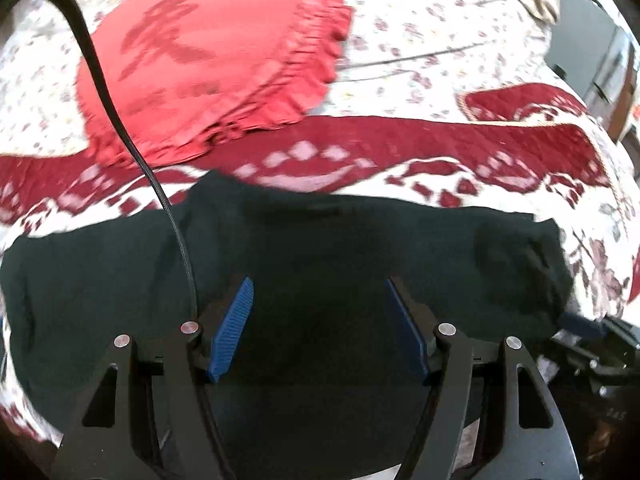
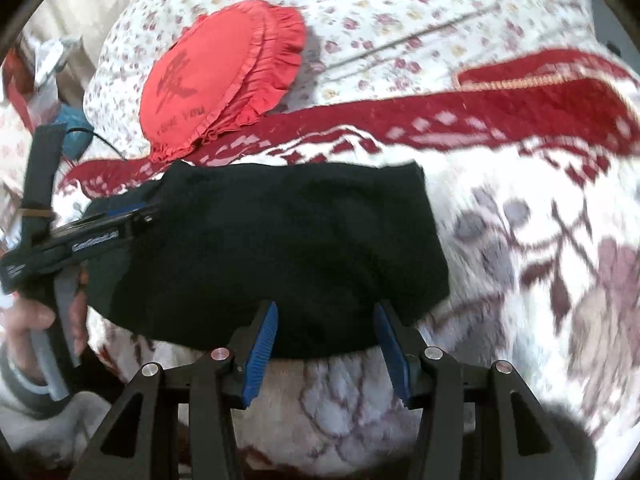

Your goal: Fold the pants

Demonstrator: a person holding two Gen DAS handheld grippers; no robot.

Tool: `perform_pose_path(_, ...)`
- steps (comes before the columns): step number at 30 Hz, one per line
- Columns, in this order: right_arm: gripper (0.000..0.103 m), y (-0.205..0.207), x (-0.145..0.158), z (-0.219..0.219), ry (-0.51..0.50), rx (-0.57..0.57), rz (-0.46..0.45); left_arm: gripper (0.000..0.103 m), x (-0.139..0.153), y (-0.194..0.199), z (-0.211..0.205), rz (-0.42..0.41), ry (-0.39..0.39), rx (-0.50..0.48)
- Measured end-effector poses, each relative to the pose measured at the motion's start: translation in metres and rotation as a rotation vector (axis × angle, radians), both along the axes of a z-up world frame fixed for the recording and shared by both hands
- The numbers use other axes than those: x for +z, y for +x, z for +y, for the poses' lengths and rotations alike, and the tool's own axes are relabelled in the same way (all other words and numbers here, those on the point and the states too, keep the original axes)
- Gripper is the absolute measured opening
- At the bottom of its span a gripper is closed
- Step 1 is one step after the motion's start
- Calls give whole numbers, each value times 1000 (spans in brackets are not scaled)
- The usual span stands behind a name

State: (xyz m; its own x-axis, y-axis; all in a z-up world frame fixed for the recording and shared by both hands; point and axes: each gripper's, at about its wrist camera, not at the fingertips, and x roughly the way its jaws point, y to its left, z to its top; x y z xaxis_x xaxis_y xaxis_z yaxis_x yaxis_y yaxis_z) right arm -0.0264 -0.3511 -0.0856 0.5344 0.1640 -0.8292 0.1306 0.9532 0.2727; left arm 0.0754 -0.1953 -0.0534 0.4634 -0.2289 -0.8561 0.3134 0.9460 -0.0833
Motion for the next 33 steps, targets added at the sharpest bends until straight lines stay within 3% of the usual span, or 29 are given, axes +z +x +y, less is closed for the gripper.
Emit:
perform_pose_path(5, 49, -15, -3, -10, -2, -42, 25, 68, 1, 4, -39, 26, -33, -130)
perform_pose_path(13, 51, -11, -22, -28, 160, -86, 8, 68, -4, 13, -107, 45, -18, -328)
perform_pose_path(19, 57, -3, -30, -28, 209, -120, -21, 68, -18, 32, -146, 71, 0, -427)
perform_pose_path(22, 67, -2, -35, -28, 259, -192, -72, 68, -29, 44, -158, 124, -47, -460)
perform_pose_path(25, 69, 0, -39, -24, 265, -244, -156, 68, -35, 47, -160, 121, -74, -458)
perform_pose_path(26, 66, 1, -40, -23, 262, -254, -176, 67, -35, 48, -159, 117, -84, -459)
perform_pose_path(27, 49, 4, -39, -23, 261, -263, -183, 62, -35, 49, -159, 115, -90, -458)
perform_pose_path(28, 21, 6, -39, -24, 266, -261, -183, 59, -34, 49, -156, 115, -98, -453)
perform_pose_path(30, 20, 15, -38, -28, 339, -231, -173, 47, -28, 49, -148, 123, -110, -432)
perform_pose_path(33, 20, 16, -9, -18, 264, -168, -227, 47, -9, 54, -117, 115, -157, -365)
